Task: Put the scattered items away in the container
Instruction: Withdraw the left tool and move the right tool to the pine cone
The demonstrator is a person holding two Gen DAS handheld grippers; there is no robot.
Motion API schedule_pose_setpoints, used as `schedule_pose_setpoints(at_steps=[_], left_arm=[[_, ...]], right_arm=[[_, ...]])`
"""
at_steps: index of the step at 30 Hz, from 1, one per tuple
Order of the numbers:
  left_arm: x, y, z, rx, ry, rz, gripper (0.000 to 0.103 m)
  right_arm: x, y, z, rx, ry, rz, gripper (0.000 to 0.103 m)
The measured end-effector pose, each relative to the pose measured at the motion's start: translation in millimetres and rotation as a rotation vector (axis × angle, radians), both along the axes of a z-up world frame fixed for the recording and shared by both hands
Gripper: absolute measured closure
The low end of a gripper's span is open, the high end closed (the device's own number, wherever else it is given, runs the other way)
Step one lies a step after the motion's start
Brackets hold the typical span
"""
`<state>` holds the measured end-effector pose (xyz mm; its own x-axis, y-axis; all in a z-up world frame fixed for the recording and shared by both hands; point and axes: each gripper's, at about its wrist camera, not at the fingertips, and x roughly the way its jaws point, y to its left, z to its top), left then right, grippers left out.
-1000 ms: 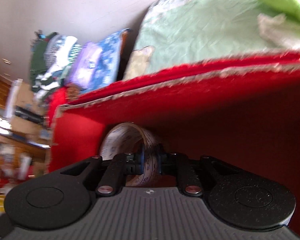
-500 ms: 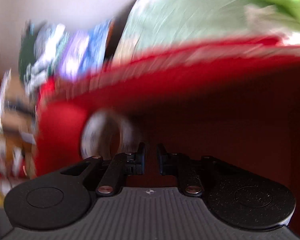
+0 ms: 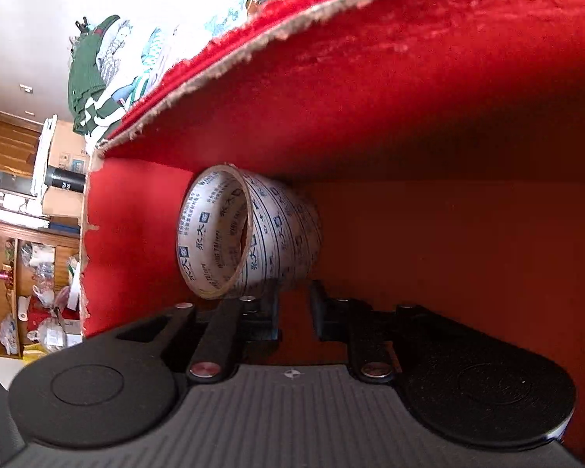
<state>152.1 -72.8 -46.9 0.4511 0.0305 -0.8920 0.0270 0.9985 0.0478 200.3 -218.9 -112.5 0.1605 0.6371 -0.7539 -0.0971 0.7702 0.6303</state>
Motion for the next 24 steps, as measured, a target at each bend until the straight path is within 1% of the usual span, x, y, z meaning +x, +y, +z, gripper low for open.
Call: schedule_pose_setpoints(at_steps=[3,4,7,11,13,15,17,19,21,23,24], left_arm=[[2.5,-5.3,-0.4,0.033,-0.019,-0.024,0.07],[3.5,-6.5,-1.2,0.036,-0.013,-0.025,0.07],[4.1,-7.6,-2.2,0.034,-0.01,-0.018,0.07],[3.9,-8.4,-3.6,0.04,-0.011,-0.025,0.069],[7.1,-1.5,-2.7,0.029,-0.007,-0.033,0.068],[8.3,1.5,-1.9,0.002,0.001,-0.032,0.061],[8.6,3.3,2.2,-0.023,0.012,-0.045,0.037],[4.4,1.5,11.2,-0.029,0.0,-0.053,0.034],[-5.0,-3.6,25.4,-0.01,-0.044,-0.076,0.03],[-17.5,-9.3,40.3,-0.003,-0.102,-0.112,0.019],[-24.7,-11.8,46.8,-0.001,-0.13,-0.13,0.017]], right_arm=[[4.9,-1.2,4.1,-0.029,-0.017,-0.012,0.082],[6.7,-2.8,5.4,-0.036,-0.023,-0.024,0.082],[9.0,-6.1,5.1,-0.025,-0.014,-0.048,0.08],[10.4,-4.6,7.3,-0.035,-0.021,-0.04,0.079],[12.3,-5.6,7.8,-0.033,-0.02,-0.042,0.079],[11.1,-11.6,7.3,-0.026,-0.015,-0.061,0.076],[4.3,-21.7,17.8,-0.016,-0.042,-0.082,0.073],[-7.0,-32.1,34.7,-0.008,-0.097,-0.085,0.072],[-22.7,-37.7,55.1,-0.014,-0.176,-0.09,0.07],[-42.8,-41.0,73.4,-0.038,-0.271,-0.098,0.069],[-54.0,-42.9,80.8,-0.05,-0.321,-0.112,0.068]])
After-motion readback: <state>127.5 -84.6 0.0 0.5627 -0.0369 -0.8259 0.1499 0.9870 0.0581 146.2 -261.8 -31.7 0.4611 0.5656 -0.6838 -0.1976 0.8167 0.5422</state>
